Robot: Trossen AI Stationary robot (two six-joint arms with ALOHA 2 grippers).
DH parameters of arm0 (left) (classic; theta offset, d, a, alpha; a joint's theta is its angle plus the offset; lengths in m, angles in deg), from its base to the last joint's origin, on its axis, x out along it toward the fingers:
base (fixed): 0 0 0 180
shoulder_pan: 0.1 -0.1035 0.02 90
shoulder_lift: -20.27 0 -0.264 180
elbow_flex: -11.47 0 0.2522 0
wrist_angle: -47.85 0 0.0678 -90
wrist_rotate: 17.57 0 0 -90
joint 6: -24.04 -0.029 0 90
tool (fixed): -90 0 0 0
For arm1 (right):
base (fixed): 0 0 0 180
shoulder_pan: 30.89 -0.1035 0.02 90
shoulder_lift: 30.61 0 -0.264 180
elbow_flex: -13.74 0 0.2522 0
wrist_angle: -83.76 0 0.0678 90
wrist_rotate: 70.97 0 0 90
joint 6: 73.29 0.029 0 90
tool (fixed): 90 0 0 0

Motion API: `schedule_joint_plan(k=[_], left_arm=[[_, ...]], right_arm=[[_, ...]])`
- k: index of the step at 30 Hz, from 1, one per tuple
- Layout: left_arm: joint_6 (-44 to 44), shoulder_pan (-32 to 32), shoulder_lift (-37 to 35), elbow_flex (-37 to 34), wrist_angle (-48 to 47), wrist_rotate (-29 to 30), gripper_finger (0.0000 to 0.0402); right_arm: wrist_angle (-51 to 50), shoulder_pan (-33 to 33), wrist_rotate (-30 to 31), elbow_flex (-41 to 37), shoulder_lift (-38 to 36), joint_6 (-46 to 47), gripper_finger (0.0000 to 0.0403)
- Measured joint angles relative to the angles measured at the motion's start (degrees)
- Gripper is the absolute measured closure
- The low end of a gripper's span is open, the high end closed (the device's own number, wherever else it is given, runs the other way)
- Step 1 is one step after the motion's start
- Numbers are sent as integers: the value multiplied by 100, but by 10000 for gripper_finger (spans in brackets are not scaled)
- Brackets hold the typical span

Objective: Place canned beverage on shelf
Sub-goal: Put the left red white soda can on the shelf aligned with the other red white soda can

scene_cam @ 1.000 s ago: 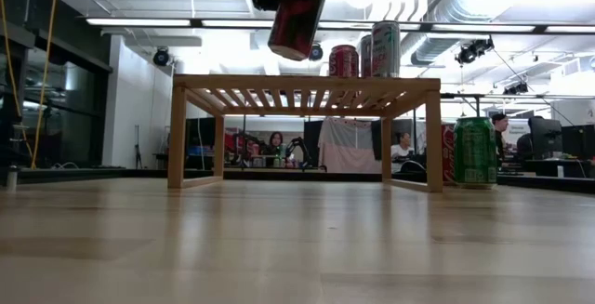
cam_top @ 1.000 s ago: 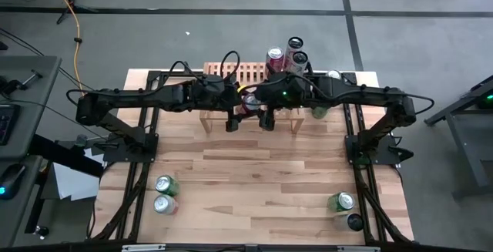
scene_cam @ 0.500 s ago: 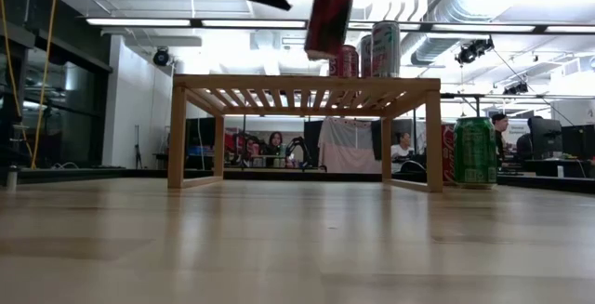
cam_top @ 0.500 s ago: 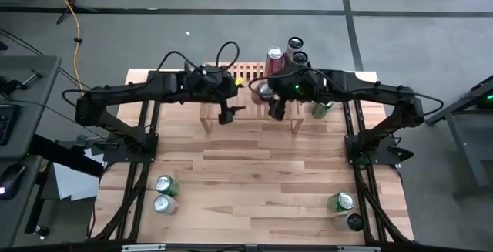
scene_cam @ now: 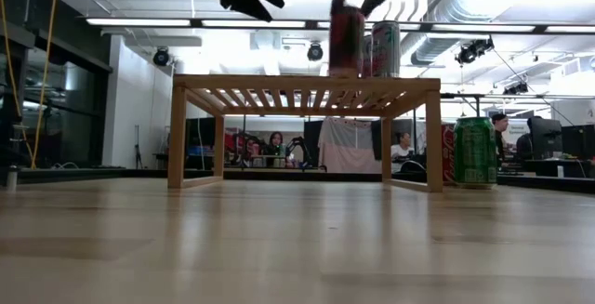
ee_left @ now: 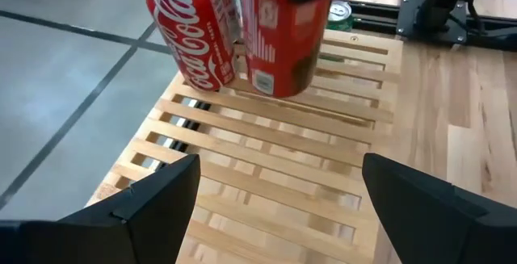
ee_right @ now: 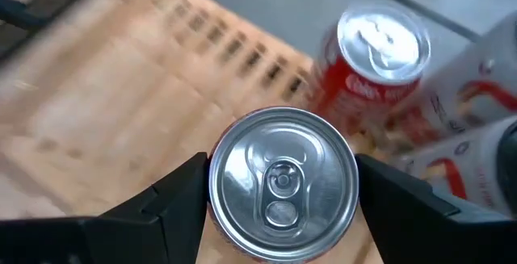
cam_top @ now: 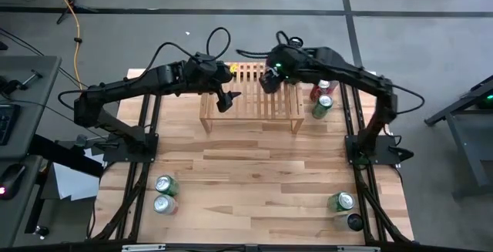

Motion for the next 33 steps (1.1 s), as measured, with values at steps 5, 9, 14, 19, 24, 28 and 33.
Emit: schedule_joint_plan(k=[5, 9, 14, 19, 24, 28, 33], left_arm=[[86, 61, 0, 0, -3, 1, 64], [105, 82, 0, -4, -4, 1, 64], [104, 82, 0, -4, -7, 1, 64], [100, 82, 0, -9, -7, 1, 64], [94, 82, 0, -9, -10, 1, 64], [92, 82, 0, -9, -10, 1, 64], [92, 82, 0, -9, -12, 3, 64]], right_arm=[[-318, 38, -22, 260, 439, 90, 142], [-308, 68, -6, 259, 544, 248, 142], [-377, 166, 258, 256, 528, 424, 142], [-368, 282, 10, 254, 500, 492, 142], [-317, 270, -30, 254, 500, 491, 131], [-273, 274, 12, 254, 500, 487, 77], [-195, 274, 34, 254, 496, 486, 62]])
